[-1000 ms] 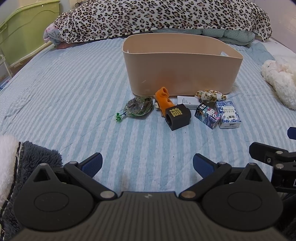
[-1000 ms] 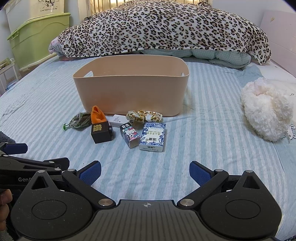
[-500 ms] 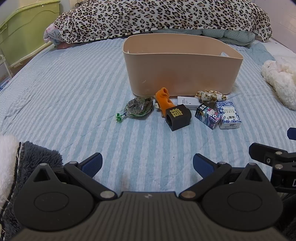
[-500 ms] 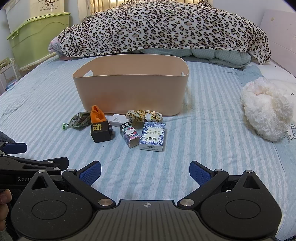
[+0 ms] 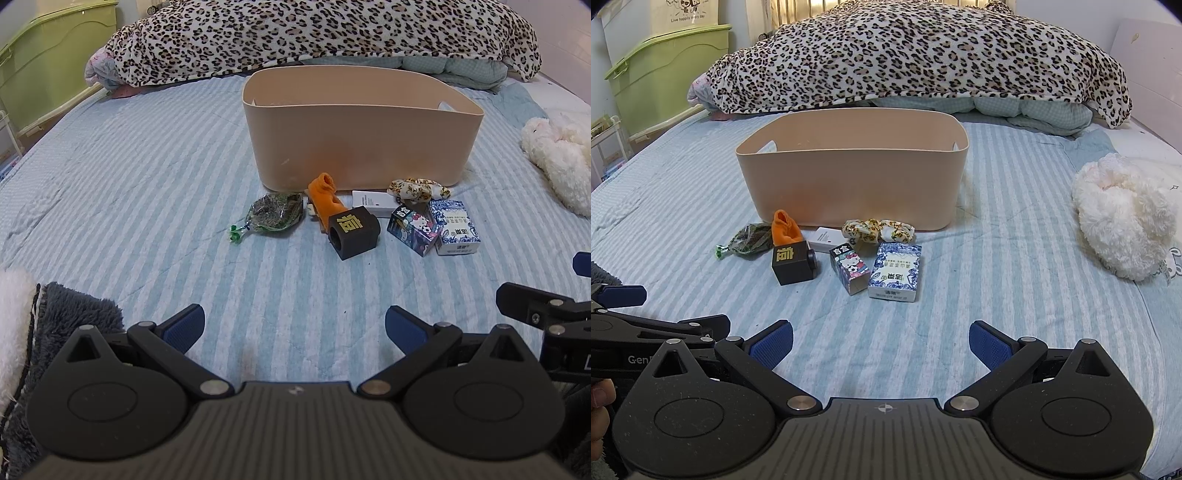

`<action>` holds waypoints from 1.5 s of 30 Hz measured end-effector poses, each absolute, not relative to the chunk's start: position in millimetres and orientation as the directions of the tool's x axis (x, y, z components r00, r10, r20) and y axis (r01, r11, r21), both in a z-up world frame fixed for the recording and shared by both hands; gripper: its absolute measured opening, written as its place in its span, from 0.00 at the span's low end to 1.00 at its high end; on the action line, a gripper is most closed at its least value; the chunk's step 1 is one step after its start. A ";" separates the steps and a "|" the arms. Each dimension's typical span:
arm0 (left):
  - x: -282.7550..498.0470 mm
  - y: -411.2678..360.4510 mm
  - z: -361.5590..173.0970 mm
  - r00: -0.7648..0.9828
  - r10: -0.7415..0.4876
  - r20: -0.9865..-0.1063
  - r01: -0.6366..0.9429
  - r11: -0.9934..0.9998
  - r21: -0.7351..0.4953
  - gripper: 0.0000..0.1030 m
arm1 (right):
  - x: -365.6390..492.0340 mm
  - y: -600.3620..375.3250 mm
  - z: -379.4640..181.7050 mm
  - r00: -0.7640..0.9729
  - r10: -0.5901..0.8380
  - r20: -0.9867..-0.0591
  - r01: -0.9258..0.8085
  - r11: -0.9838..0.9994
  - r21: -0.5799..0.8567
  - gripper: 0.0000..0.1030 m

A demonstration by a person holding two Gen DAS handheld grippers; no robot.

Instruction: Organize objects

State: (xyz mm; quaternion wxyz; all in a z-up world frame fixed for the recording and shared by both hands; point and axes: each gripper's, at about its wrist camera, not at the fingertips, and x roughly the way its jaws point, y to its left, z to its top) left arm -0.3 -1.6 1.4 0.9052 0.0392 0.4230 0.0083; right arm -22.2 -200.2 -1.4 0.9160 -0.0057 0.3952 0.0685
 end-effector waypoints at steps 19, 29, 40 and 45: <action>1.5 -1.9 2.0 0.639 0.043 -0.768 0.026 0.997 0.078 1.00 | -21.6 -199.7 -1.7 0.677 0.122 -0.726 -0.133 0.990 0.042 1.00; 9.2 3.3 10.2 0.643 0.025 -0.765 0.041 0.997 0.067 1.00 | -17.7 -206.0 -0.2 0.670 0.128 -0.731 -0.122 0.991 0.062 1.00; 45.3 13.8 16.1 0.656 0.052 -0.753 0.044 0.993 0.107 1.00 | 19.2 -213.2 18.0 0.647 0.116 -0.754 -0.128 0.991 0.043 1.00; 81.5 18.4 5.7 0.632 0.057 -0.773 0.072 0.989 0.132 1.00 | 50.2 -212.5 11.7 0.615 0.091 -0.783 -0.158 0.987 -0.009 1.00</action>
